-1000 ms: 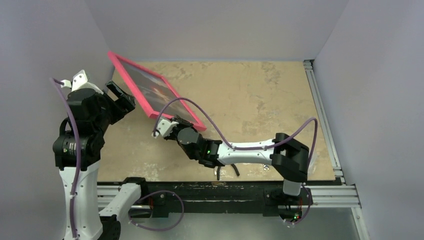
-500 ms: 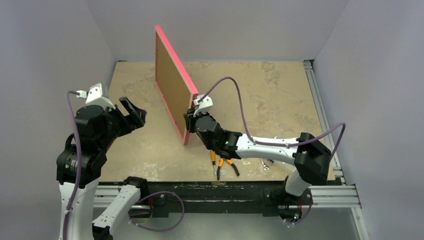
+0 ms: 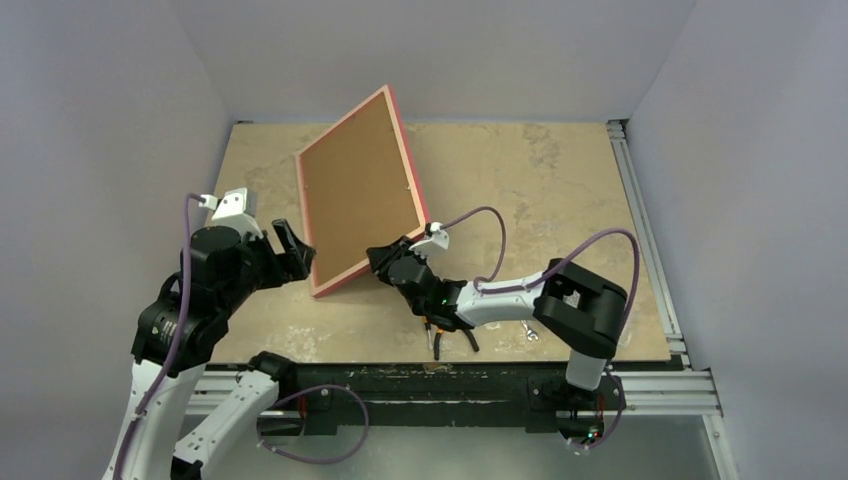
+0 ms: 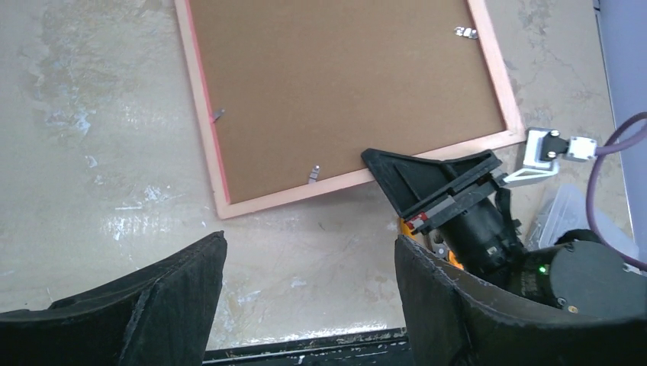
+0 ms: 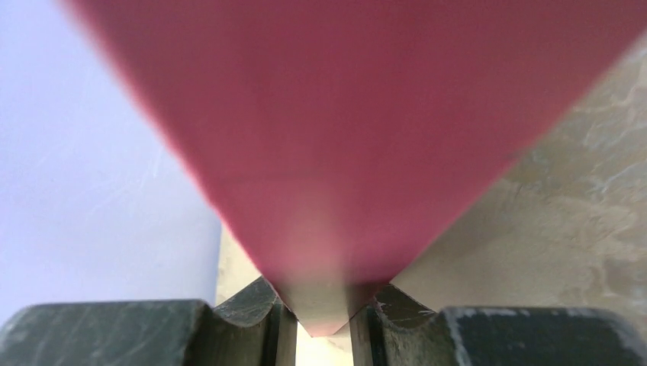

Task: Take the photo out of the frame

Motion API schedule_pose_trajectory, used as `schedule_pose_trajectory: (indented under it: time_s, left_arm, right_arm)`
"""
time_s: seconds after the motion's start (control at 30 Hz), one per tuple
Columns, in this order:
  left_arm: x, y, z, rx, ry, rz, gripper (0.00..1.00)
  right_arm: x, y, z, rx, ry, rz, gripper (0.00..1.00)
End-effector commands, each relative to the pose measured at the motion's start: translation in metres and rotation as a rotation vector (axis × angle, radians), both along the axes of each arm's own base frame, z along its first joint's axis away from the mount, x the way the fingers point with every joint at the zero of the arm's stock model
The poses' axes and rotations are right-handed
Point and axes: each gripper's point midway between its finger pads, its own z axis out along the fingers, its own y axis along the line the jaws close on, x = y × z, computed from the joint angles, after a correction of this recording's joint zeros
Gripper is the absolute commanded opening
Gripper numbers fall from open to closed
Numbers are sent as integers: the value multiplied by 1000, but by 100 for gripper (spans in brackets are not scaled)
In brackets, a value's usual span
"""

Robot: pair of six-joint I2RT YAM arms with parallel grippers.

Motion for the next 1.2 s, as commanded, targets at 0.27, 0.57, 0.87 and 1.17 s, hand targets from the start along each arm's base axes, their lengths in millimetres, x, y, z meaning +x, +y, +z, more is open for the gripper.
schedule_pose_trajectory:
  time_s: [0.27, 0.57, 0.87, 1.17]
  left_arm:
    - [2, -5, 1, 64, -56, -54, 78]
    - [3, -13, -2, 67, -65, -94, 78]
    - [6, -5, -10, 103, -60, -58, 78]
    - [11, -8, -9, 106, -47, -59, 79]
  right_arm:
    - [-10, 51, -37, 198, 186, 125, 0]
    - [-5, 66, -58, 187, 217, 160, 7]
    - [-14, 77, -65, 55, 242, 251, 40]
    - [-31, 54, -73, -203, 320, 301, 82]
